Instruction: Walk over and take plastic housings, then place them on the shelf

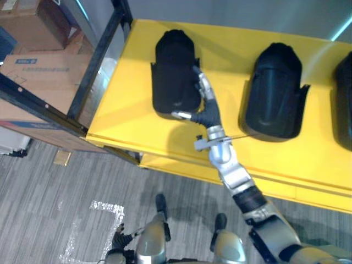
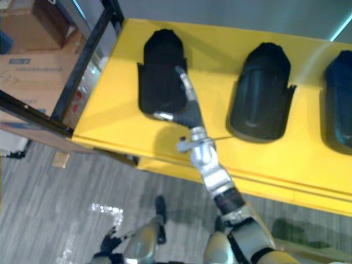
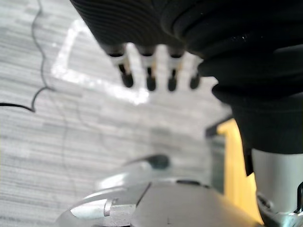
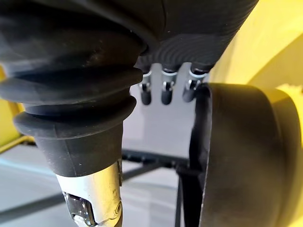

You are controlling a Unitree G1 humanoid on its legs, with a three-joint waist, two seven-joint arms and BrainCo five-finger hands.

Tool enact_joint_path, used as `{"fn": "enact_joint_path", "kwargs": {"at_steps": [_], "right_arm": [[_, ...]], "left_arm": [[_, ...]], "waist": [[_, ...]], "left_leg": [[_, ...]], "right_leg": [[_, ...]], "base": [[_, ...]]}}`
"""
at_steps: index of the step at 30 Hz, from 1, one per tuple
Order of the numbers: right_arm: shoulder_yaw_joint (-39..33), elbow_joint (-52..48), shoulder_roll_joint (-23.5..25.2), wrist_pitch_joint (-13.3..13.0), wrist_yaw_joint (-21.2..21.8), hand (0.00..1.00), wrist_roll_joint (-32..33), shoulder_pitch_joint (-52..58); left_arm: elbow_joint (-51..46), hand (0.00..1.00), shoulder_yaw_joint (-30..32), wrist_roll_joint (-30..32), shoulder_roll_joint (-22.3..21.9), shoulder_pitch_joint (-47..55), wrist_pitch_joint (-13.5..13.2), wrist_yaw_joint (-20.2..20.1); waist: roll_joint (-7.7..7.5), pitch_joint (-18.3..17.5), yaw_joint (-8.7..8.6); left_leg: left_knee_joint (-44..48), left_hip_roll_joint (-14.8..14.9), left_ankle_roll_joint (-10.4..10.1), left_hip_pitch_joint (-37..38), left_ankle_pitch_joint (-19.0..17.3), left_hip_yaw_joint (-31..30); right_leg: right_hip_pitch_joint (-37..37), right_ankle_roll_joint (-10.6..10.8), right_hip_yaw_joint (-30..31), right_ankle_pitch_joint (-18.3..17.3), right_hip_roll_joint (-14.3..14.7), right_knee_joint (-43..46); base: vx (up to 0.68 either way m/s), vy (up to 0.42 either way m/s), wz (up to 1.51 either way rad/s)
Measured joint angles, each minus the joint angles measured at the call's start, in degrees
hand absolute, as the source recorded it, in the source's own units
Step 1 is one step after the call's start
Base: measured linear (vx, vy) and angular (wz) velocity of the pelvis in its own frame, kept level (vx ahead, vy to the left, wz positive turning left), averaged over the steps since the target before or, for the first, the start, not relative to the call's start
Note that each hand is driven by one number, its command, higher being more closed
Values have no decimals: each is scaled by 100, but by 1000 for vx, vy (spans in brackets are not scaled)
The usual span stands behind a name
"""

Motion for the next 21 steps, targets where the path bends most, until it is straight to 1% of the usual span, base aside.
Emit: {"fn": "enact_joint_path", "kwargs": {"at_steps": [6, 8, 10, 21], "right_arm": [[258, -15, 150, 4, -26, 0, -37, 117], [258, -15, 188, 5, -53, 0, -130, 145], [253, -15, 197, 5, -175, 0, -131, 146], [246, -15, 198, 5, -120, 0, -80, 148]], "left_arm": [[45, 0, -2, -148, 40, 0, 1, 7], [62, 0, -2, -150, 38, 0, 1, 11], [64, 0, -2, -152, 38, 0, 1, 13], [100, 0, -3, -157, 39, -1, 0, 13]], "waist": [[-73, -38, 6], [-74, -38, 4], [-74, -38, 4], [-82, -34, 1]], "left_leg": [[1, -1, 0, 0, 0, -2], [1, -1, 0, 0, 0, -1], [-1, 1, 0, 0, 0, -2], [-15, 1, 0, 0, 0, 7]], "right_leg": [[5, 1, -1, 3, 0, -2], [4, 0, 0, 9, -1, -2], [0, 0, -1, 10, 0, 1], [-10, 0, 2, 12, 1, -4]], "base": [[0, 0, 0], [0, 0, 0], [0, 0, 0], [0, 0, 0]]}}
